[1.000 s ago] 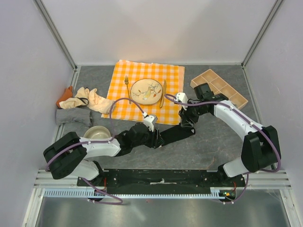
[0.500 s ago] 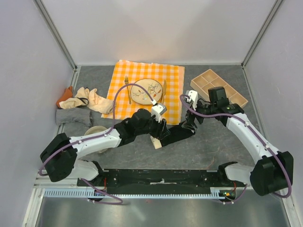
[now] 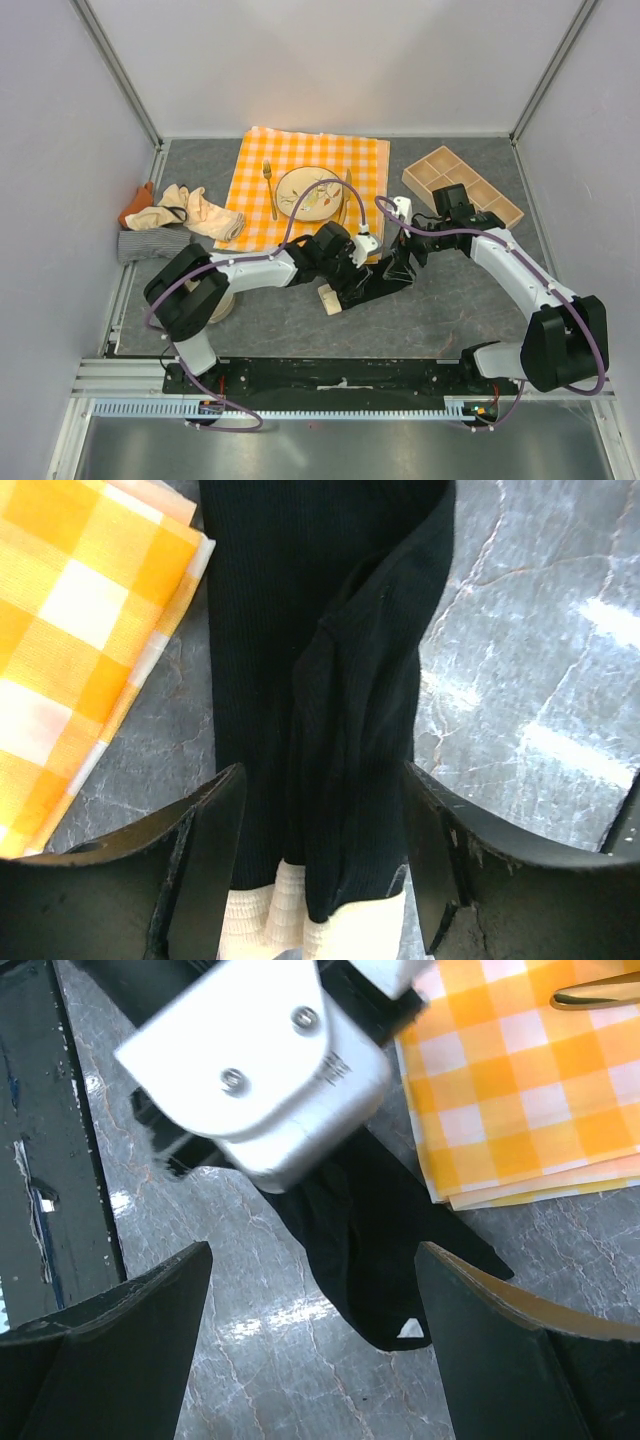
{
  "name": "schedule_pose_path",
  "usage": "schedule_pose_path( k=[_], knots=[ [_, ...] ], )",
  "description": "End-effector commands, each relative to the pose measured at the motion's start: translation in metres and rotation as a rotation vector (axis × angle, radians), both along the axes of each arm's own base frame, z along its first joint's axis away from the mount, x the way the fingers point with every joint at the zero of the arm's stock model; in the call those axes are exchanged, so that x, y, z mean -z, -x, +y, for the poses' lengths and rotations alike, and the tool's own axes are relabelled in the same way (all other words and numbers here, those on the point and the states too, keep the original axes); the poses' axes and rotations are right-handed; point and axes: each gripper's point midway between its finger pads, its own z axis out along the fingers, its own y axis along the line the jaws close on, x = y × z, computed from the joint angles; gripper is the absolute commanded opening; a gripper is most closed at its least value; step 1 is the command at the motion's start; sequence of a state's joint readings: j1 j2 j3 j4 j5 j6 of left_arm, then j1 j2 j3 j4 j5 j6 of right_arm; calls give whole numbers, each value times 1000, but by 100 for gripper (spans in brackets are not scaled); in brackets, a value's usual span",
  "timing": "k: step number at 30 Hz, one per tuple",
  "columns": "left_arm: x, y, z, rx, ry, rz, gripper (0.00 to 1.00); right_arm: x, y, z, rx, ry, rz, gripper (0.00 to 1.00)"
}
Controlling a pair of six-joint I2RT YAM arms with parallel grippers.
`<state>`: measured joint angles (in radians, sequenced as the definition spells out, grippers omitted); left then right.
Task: Roll the underwear
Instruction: Fold the underwear at the center of the board.
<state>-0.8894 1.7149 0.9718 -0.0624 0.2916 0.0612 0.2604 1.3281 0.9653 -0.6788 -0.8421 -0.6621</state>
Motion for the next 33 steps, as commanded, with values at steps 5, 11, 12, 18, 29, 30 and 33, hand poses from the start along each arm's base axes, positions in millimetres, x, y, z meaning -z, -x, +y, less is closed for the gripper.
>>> schedule_pose_path(
  k=[5, 11, 12, 18, 29, 30, 33],
  knots=[
    [4, -22, -6, 34, -32, -47, 70, -15, 1, 7, -62, -54, -17, 89],
    [5, -23, -4, 39, -5, -1, 70, -12, 3, 7, -73, -52, 1, 89],
    [4, -24, -5, 37, 5, 3, 70, -11, 4, 7, -76, -51, 3, 89],
    [10, -23, -5, 39, 30, 102, 68, -9, 5, 6, -82, -47, 14, 88],
    [35, -17, 11, -30, -6, 237, 27, -9, 16, 8, -133, -62, 33, 86],
    [33, -14, 11, -32, 7, 257, 21, -9, 17, 8, -154, -65, 17, 86],
    [33, -6, 16, -79, 32, 305, 2, -8, 22, 8, -172, -68, 18, 84]
  ],
)
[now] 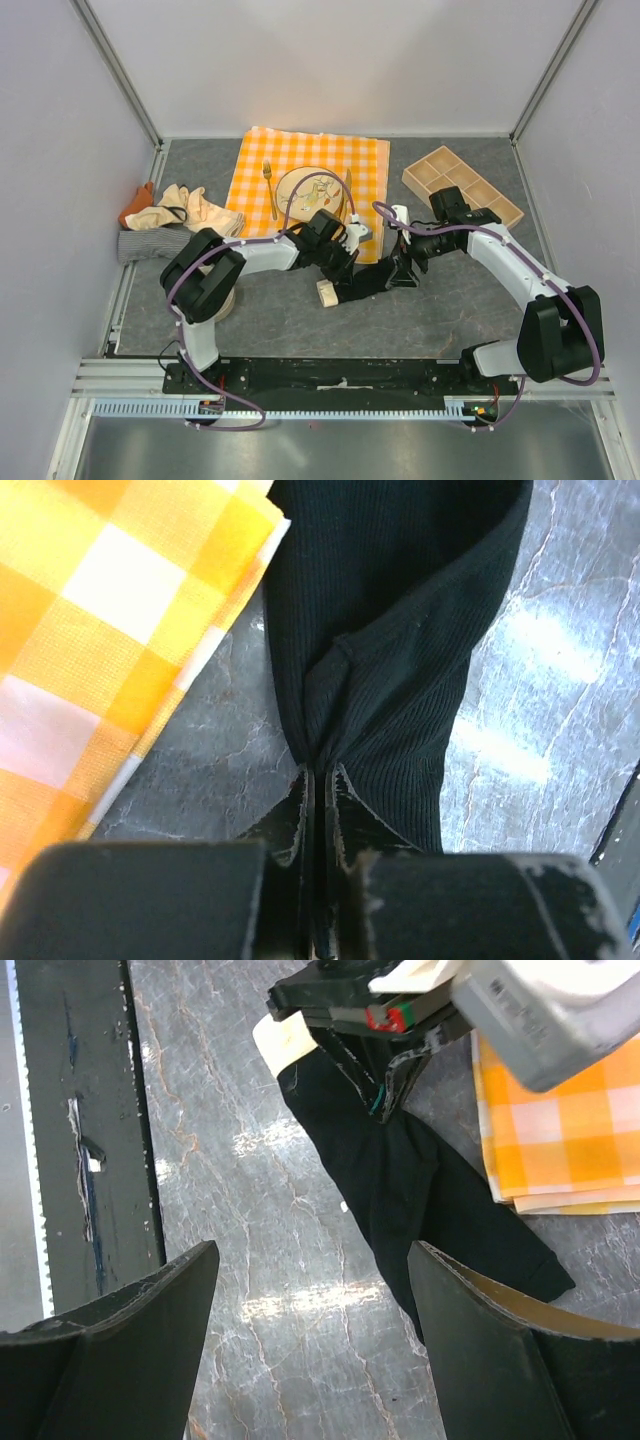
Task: Roll the underwear
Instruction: Fold the underwear at the center of the board.
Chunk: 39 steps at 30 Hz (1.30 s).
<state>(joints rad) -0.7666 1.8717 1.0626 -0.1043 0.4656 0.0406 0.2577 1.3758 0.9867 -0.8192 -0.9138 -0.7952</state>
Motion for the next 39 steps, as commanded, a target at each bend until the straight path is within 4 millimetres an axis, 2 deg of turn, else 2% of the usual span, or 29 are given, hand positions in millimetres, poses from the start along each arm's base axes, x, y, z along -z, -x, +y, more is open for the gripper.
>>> schedule_pose_path(
  k=[1, 2, 4, 5, 7, 8, 10, 11, 12, 13, 14, 15, 16, 17, 18, 19, 21, 22, 24, 25, 26, 27, 28, 29, 31, 37, 39],
  knots=[
    [-3, 19, 9, -71, 33, 119, 2, -16, 2, 7, -72, -62, -54, 83],
    [4, 28, 17, -88, 23, 144, 2, -15, 3, 6, -76, -61, -53, 82],
    [-7, 30, 18, -150, 70, 157, 2, -13, 6, 6, -92, -63, -68, 82],
    [-1, 40, 26, -205, 73, 208, 2, -13, 7, 6, -97, -62, -73, 82],
    [-7, 41, 28, -267, 130, 206, 2, -9, 11, 6, -113, -55, -78, 81],
    [-8, 53, 38, -334, 150, 256, 2, -8, 12, 7, -126, -50, -90, 80],
    [-14, 51, 43, -431, 201, 254, 2, -2, 19, 10, -151, -25, -96, 79],
    [-12, 60, 54, -538, 211, 321, 2, 0, 19, 11, -162, -11, -107, 79],
    [-12, 57, 61, -617, 225, 321, 2, 4, 23, 14, -177, 6, -115, 79],
    [-16, 58, 63, -657, 264, 330, 2, 10, 28, 20, -208, 48, -136, 79],
    [-14, 69, 74, -753, 299, 399, 2, 11, 28, 25, -218, 66, -163, 79],
    [-10, 66, 85, -850, 323, 399, 2, 14, 32, 29, -238, 88, -186, 79],
    [-17, 63, 87, -896, 401, 403, 2, 19, 40, 37, -287, 134, -229, 79],
    [-2, 75, 104, -1016, 410, 491, 2, 18, 41, 44, -307, 137, -266, 79],
    [-6, 68, 113, -1107, 468, 473, 1, 16, 45, 49, -329, 143, -301, 79],
    [-5, 68, 118, -1161, 495, 493, 1, 15, 54, 58, -377, 142, -333, 80],
    [0, 66, 130, -1316, 528, 527, 1, 10, 53, 69, -414, 152, -422, 81],
    [-1, 65, 130, -1351, 531, 530, 1, 9, 64, 79, -467, 143, -454, 81],
    [-2, 61, 128, -1454, 496, 534, 1, 9, 68, 91, -514, 143, -523, 82],
    [-3, 58, 124, -1469, 488, 528, 1, 10, 79, 101, -567, 139, -553, 82],
    [-10, 53, 116, -1503, 511, 555, 2, 13, 79, 108, -578, 149, -587, 82],
    [-10, 51, 113, -1526, 517, 567, 2, 15, 89, 116, -618, 148, -604, 82],
    [-3, 50, 110, -1546, 498, 575, 2, 19, 92, 119, -635, 159, -611, 82],
    [-5, 45, 105, -1581, 527, 605, 2, 25, 93, 123, -647, 172, -613, 81],
    [2, 43, 103, -1616, 527, 620, 2, 32, 93, 127, -651, 203, -641, 80],
    [5, 35, 105, -1722, 602, 662, 2, 46, 96, 128, -645, 215, -692, 80],
    [7, 33, 106, -1738, 604, 663, 2, 58, 97, 127, -643, 230, -687, 80]
  ],
)
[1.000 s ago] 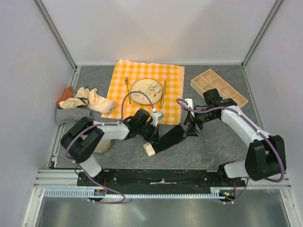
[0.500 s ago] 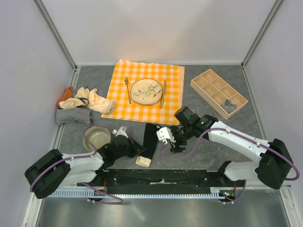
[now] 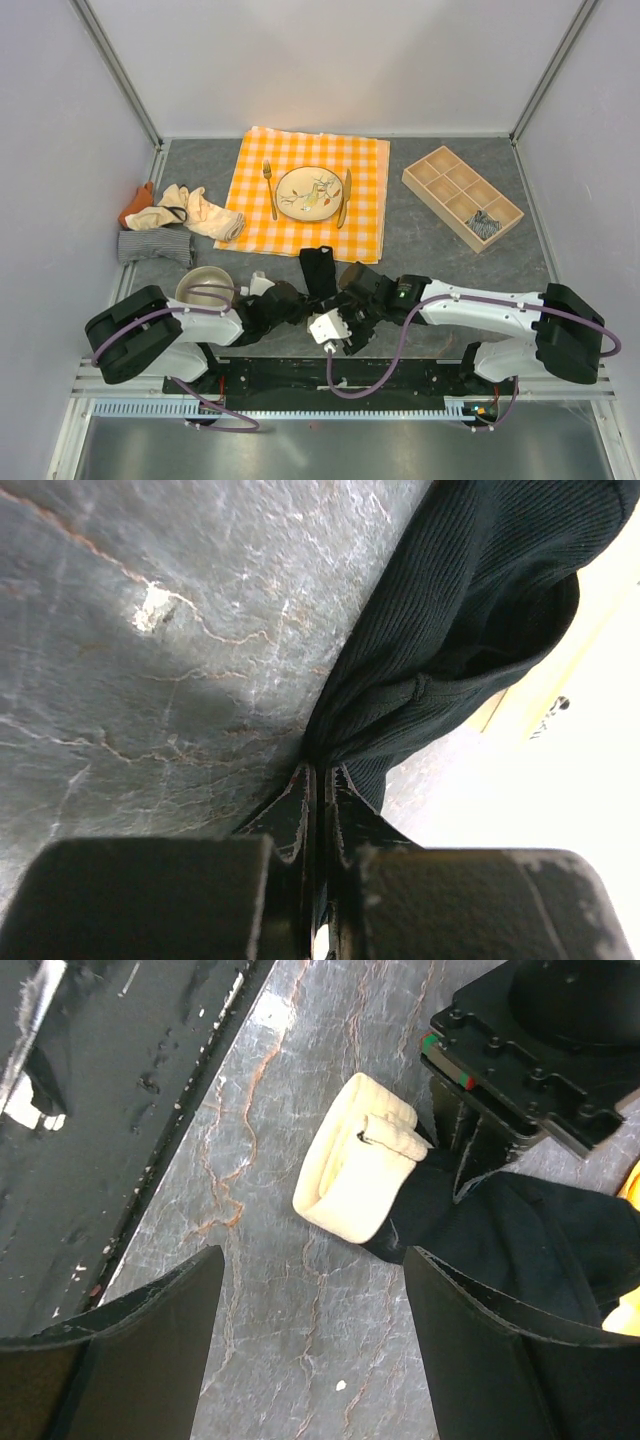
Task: Roll the underwear
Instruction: Fold the underwear at the center of the board.
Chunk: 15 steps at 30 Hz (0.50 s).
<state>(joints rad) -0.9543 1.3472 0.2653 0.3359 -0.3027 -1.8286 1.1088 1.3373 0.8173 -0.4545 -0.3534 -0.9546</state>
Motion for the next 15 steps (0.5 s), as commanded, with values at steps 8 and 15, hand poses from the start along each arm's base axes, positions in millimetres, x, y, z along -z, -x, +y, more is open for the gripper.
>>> schedule_pose_path(
  k=[8, 15],
  knots=[
    [8, -13, 10, -194, 45, 30, 2, 39, -20, 16, 55, 2, -161, 73],
    [7, -10, 2, -166, 79, 24, 2, 50, -38, 19, 96, 12, -274, 64]
  ],
)
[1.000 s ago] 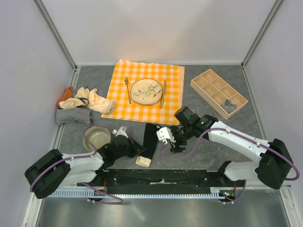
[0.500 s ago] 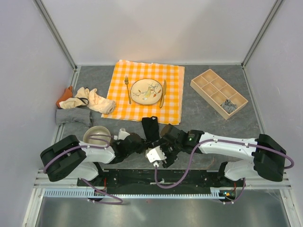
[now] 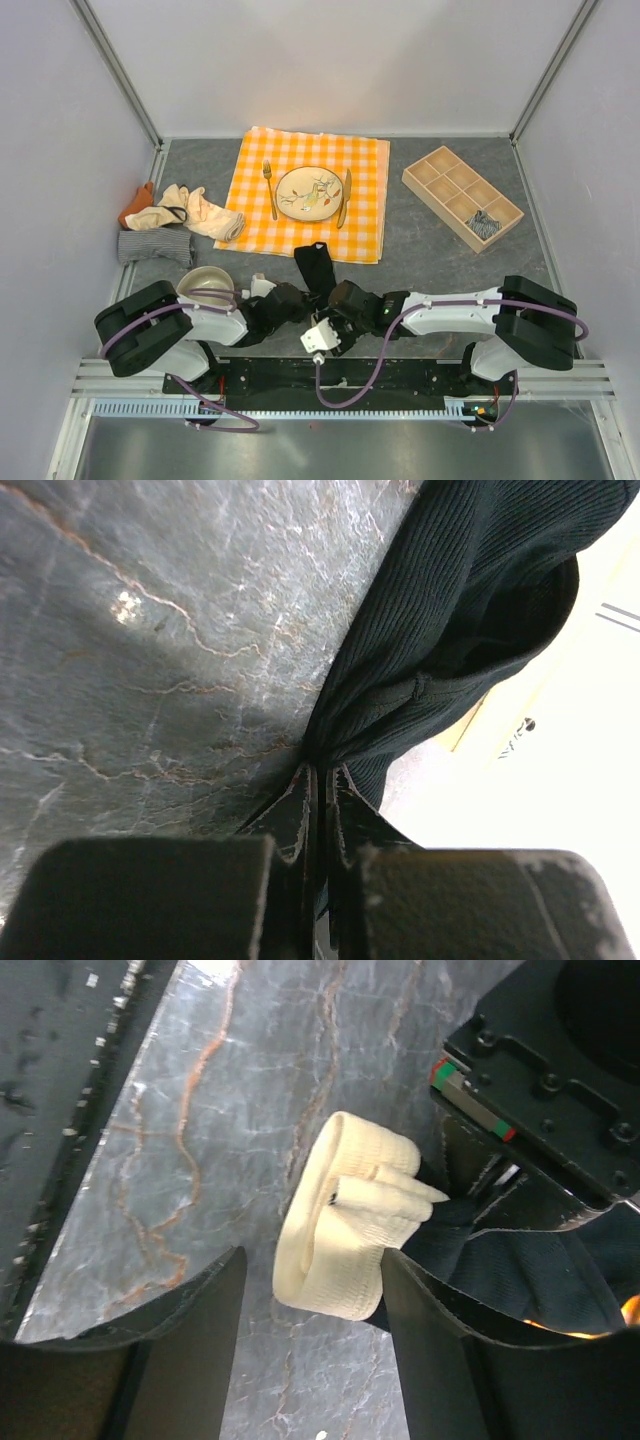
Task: Roll the underwear
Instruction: Fold the underwear at the center of the board, then roll the underwear to the center of the board.
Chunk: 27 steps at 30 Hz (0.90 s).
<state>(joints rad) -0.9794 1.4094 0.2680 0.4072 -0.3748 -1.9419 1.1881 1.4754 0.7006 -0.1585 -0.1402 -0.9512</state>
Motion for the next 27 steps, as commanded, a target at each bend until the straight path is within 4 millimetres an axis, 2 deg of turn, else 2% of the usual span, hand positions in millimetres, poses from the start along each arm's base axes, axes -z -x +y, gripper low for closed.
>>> schedule_pose_path(
  k=[1, 7, 10, 11, 12, 14, 15, 17, 18, 20, 21, 22, 23, 24, 25, 26, 27],
  knots=[
    [8, 1, 6, -64, 22, 28, 2, 4, -20, 3, 41, -12, -113, 63],
    [9, 5, 10, -59, 26, 19, 2, 20, -30, -5, 69, 45, -158, 56],
    [8, 6, 16, -66, 26, 4, 3, 31, -27, -12, 52, 89, -146, 47],
    [5, 6, 17, -67, 33, -4, 5, 33, -25, -12, 45, 97, -135, 39],
    [6, 7, 20, -65, 25, -10, 9, 38, -21, -18, 37, 130, -115, 35],
    [5, 8, 24, -63, 19, -22, 13, 42, -11, -17, 10, 144, -55, 29],
    [4, 10, 27, -54, 12, -35, 16, 45, -4, -24, 1, 174, -17, 27],
    [2, 12, 31, -47, 8, -55, 20, 44, 5, -23, -14, 177, 61, 24],
    [-1, 14, 35, -33, 1, -77, 24, 45, 11, -30, -9, 209, 103, 24],
    [-3, 16, 40, -15, -19, -108, 28, 41, 18, -28, -9, 205, 190, 22],
    [0, 19, 46, 13, -58, -128, 32, 41, 23, -37, -1, 239, 237, 22],
    [-8, 20, 45, 27, -47, -156, 33, 36, 27, -35, 9, 233, 278, 21],
    [-5, 23, 50, 49, -87, -155, 36, 34, 28, -38, 19, 238, 315, 20],
    [-4, 26, 52, 95, -135, -182, 43, 33, 39, -45, 12, 262, 379, 20],
    [-16, 27, 51, 119, -125, -223, 45, 28, 42, -45, 17, 260, 403, 20],
    [-13, 31, 55, 149, -166, -229, 52, 25, 43, -49, 30, 267, 433, 20],
    [-13, 34, 58, 207, -223, -271, 58, 22, 54, -55, 25, 287, 502, 20]
  ],
)
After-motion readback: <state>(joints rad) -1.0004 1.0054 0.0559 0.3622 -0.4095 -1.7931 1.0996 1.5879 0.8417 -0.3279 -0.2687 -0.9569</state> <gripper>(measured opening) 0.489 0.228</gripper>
